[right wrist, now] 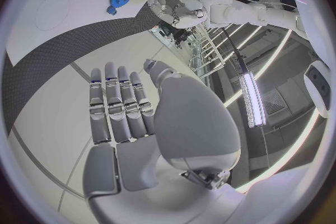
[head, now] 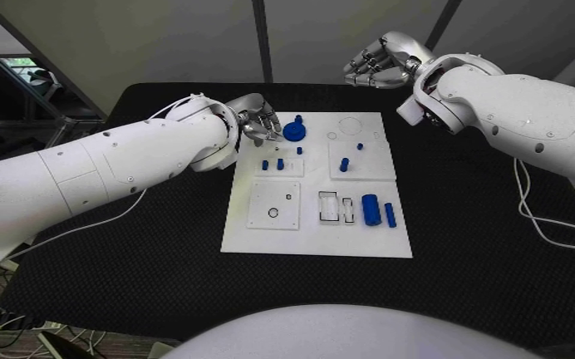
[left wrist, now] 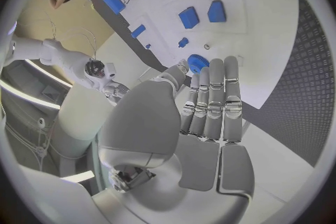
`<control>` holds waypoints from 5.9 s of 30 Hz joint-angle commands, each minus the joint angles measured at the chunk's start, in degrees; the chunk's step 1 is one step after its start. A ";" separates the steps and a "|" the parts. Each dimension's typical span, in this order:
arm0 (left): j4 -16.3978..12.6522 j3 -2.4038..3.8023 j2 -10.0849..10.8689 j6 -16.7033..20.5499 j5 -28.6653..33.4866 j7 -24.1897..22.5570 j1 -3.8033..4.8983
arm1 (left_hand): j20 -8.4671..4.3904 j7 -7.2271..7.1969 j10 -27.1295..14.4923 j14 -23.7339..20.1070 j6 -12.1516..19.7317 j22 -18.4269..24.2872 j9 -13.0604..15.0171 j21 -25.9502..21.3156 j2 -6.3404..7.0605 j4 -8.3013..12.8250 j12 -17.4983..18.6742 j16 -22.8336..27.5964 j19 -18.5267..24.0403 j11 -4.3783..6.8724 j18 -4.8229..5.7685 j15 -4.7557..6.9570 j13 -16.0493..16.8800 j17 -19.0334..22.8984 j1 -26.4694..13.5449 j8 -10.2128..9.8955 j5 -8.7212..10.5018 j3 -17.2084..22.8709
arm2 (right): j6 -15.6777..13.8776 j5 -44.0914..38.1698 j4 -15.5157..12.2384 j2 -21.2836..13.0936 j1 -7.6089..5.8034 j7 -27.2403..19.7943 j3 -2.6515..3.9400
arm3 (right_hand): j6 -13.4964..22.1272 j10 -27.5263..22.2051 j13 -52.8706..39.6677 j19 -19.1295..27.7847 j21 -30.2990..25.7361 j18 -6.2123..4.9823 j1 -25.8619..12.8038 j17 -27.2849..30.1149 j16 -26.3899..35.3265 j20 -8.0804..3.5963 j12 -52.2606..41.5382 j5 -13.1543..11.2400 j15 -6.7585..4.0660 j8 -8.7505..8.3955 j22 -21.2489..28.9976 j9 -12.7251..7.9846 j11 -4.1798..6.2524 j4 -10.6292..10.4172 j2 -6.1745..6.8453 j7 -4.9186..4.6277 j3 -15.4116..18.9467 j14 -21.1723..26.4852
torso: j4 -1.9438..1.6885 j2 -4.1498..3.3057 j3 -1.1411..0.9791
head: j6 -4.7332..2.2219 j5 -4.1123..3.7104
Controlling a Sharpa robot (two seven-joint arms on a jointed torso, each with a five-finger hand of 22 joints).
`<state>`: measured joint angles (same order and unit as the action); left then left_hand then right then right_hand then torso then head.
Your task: Assemble the parts on the task board
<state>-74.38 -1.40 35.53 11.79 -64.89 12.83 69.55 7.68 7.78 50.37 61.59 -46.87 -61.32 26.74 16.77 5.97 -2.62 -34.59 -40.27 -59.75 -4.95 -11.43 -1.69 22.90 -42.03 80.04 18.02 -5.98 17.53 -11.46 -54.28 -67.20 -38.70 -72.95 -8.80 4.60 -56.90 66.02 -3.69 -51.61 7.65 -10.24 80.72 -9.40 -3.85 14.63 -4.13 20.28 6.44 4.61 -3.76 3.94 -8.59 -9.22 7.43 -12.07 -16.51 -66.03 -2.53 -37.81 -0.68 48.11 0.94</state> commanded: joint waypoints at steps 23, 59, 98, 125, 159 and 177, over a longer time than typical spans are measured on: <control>5.86 -3.52 -6.61 0.97 -26.38 -10.53 -0.25 | -1.51 -2.11 0.81 14.32 -6.26 -6.87 -10.60 9.62 4.54 0.41 3.82 -27.75 -9.55 0.76 1.77 1.69 -9.49 -16.11 -2.26 -4.27 0.29 2.25 | -0.90 -0.87 -0.31 0.43 0.15 -0.85 0.03 | -0.63 -0.42 0.04 -0.50 -0.65 -0.39 0.73 0.29 -0.07 -0.15 0.04 0.31 0.04 -0.19 -0.07 0.04 0.06 0.78 -0.03 0.01 -1.19 0.53 | 0.02 -0.11 0.00 | -1.22 -0.99; 9.97 -3.52 -10.30 -2.59 -25.08 -9.73 -0.51 | -1.93 -1.70 4.46 18.79 -9.40 -16.29 -12.46 28.31 2.34 1.47 5.52 -36.04 -16.30 1.32 4.20 2.03 -11.78 -22.81 -0.15 -5.11 0.09 5.53 | -0.62 -0.92 -0.31 0.93 0.16 -0.68 0.03 | -0.54 -0.48 0.04 -0.53 -0.73 -0.38 0.56 0.35 -0.07 -0.14 0.07 0.30 0.10 -0.26 -0.07 0.01 -0.02 0.76 -0.01 -0.09 -1.31 0.54 | -0.06 -0.02 -0.02 | -0.45 -1.30; 10.35 -3.54 -10.95 -2.97 -22.65 -11.11 -1.00 | -1.28 -1.59 3.75 19.87 -6.03 -19.85 -15.31 33.07 3.55 2.95 13.63 -37.81 -17.57 -0.13 4.87 1.11 -15.69 -23.10 -0.96 -10.47 0.19 8.56 | -0.42 -0.96 -0.34 1.07 0.16 -0.58 0.03 | -0.59 -0.44 0.02 -0.57 -0.81 -0.36 0.66 0.41 -0.08 -0.13 0.04 0.32 0.06 -0.24 -0.08 0.02 0.02 0.90 -0.10 -0.05 -1.58 0.54 | -0.09 0.01 -0.02 | -0.12 -1.66; 11.00 -3.54 -10.90 -5.07 -22.24 -10.38 -1.03 | -1.73 -0.61 8.85 20.78 -10.46 -20.37 -15.68 35.39 1.84 4.88 15.29 -39.27 -18.33 0.51 5.15 1.55 -16.07 -24.50 0.46 -10.26 0.11 11.48 | -0.33 -0.96 -0.32 1.12 0.15 -0.56 0.03 | -0.64 -0.41 0.01 -0.59 -0.84 -0.36 0.66 0.43 -0.09 -0.12 0.02 0.32 0.04 -0.22 -0.08 0.03 0.04 0.94 -0.11 -0.04 -1.66 0.53 | -0.12 0.01 0.02 | 0.25 -1.75; 7.00 -1.56 -7.95 -1.40 -20.22 -11.31 -1.06 | -1.94 -0.13 13.10 21.91 -13.83 -20.89 -15.64 38.39 0.90 6.37 16.28 -40.83 -19.15 0.91 5.47 1.88 -15.54 -26.81 0.76 -9.90 0.11 12.83 | -0.38 -0.96 -0.35 0.98 0.16 -0.72 0.03 | -0.68 -0.37 0.00 -0.61 -0.87 -0.36 0.59 0.45 -0.10 -0.11 0.00 0.31 0.02 -0.20 -0.08 0.03 0.05 0.94 -0.11 -0.03 -1.72 0.51 | -0.23 0.06 0.01 | -0.27 -1.63; 1.18 3.09 -0.43 -3.56 -18.72 -9.77 -1.27 | -1.96 -0.12 13.69 20.70 -14.32 -20.90 -15.73 38.74 1.00 6.45 17.08 -39.15 -19.25 0.90 5.52 1.88 -15.46 -23.34 0.25 -10.13 0.06 12.73 | -0.44 -0.96 -0.40 0.43 0.16 -0.68 0.03 | -0.68 -0.37 0.00 -0.61 -0.87 -0.36 0.59 0.45 -0.10 -0.11 0.00 0.31 0.02 -0.20 -0.08 0.03 0.05 0.94 -0.11 -0.03 -1.72 0.51 | -0.34 0.06 0.01 | -0.58 -1.53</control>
<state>-72.97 1.66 34.95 9.35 -84.36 2.42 68.29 5.85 7.67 63.63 82.62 -60.71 -74.91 11.01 55.15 6.92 3.72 -17.91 -79.67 -78.62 -3.99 -11.44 0.20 7.42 -65.42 80.83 7.77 -5.73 30.11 -11.82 -55.23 -67.51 -38.22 -72.68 -9.04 4.60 -57.27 66.02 -3.69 -51.82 7.08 -10.24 80.98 -9.04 -3.85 14.42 -4.13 20.28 6.65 4.61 -3.76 3.92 -8.60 -8.19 7.20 -12.06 -17.87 -65.82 -2.85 -37.74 -0.70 47.56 -0.52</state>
